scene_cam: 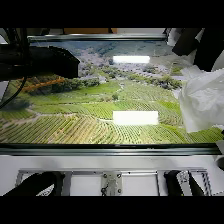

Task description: Fold the clothes and pants, and hang the long-sleeved shirts on hangers.

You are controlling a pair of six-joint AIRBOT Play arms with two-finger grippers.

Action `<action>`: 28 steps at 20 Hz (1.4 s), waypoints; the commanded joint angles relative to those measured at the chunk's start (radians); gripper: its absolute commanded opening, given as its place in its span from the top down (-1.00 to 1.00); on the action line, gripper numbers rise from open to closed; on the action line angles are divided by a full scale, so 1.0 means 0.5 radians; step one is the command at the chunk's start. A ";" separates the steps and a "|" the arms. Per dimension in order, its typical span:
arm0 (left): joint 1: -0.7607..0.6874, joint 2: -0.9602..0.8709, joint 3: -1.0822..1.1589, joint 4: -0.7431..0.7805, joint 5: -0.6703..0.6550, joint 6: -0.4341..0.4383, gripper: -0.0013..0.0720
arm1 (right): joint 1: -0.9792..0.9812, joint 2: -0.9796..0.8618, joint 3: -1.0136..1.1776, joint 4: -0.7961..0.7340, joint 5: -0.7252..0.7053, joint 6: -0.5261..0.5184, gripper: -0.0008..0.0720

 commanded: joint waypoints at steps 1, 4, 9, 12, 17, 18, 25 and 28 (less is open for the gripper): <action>0.002 -0.002 0.000 0.000 -0.002 0.000 0.93 | -0.002 -0.020 0.001 0.000 -0.068 -0.001 0.96; 0.002 -0.002 0.000 0.000 -0.002 -0.001 0.93 | -0.002 -0.062 0.000 0.001 -0.172 -0.001 0.96; 0.002 -0.002 0.000 0.000 -0.018 -0.001 0.93 | -0.016 -0.161 -0.012 0.002 -0.172 0.000 0.96; 0.002 -0.002 0.000 0.000 -0.021 -0.001 0.93 | -0.016 -0.202 -0.054 0.002 -0.172 0.000 0.96; 0.002 -0.002 0.001 0.000 -0.015 -0.001 0.93 | -0.016 -0.211 -0.175 0.002 -0.173 0.000 0.96; 0.002 -0.002 0.001 0.001 -0.014 -0.001 0.93 | -0.016 -0.204 -0.194 0.001 -0.173 -0.001 0.96; 0.002 -0.002 0.000 0.001 0.017 -0.001 0.93 | -0.016 -0.151 -0.214 0.001 -0.267 0.000 0.66; 0.002 -0.002 0.000 0.002 0.015 -0.001 0.93 | -0.015 -0.126 -0.214 0.001 -0.139 -0.001 -0.59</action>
